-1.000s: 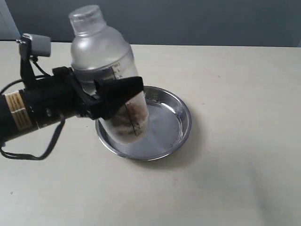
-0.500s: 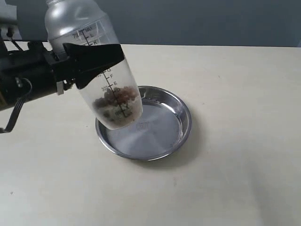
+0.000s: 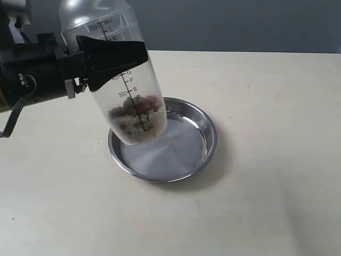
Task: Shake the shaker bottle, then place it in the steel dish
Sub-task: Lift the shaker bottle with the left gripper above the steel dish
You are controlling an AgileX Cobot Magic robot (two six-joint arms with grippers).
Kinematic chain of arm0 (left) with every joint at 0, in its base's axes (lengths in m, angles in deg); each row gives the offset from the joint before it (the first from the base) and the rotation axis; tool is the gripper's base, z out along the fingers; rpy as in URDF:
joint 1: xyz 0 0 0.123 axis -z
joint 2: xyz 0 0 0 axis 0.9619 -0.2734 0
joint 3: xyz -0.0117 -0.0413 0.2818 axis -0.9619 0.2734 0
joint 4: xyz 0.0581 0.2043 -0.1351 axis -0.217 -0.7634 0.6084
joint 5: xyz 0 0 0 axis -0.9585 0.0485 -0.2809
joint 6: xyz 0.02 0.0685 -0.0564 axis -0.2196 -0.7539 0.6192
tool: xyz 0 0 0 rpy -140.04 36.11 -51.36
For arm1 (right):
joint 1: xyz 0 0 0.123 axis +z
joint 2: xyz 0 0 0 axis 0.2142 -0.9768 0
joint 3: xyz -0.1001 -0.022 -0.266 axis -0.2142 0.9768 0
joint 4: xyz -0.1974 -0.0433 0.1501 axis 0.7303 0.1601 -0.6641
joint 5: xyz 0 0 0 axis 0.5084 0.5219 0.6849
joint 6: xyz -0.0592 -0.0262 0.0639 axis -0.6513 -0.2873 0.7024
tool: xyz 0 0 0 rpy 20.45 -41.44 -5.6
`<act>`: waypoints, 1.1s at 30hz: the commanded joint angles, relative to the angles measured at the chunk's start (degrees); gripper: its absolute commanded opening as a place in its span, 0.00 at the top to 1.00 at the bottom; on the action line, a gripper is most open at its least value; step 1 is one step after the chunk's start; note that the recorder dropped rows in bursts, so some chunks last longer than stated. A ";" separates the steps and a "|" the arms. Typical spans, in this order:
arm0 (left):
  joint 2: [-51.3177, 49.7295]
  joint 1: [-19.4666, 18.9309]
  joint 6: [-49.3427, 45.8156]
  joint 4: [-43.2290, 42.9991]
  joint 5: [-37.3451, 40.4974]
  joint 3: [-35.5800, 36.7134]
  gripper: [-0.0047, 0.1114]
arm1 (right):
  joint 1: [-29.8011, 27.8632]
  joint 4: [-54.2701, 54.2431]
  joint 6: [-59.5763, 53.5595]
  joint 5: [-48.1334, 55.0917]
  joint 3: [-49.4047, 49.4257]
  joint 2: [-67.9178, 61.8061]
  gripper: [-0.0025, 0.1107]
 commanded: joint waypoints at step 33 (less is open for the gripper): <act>-0.31 6.35 -14.01 -4.29 15.20 -8.27 0.96 | 0.20 0.08 -0.04 -0.69 0.07 0.22 0.98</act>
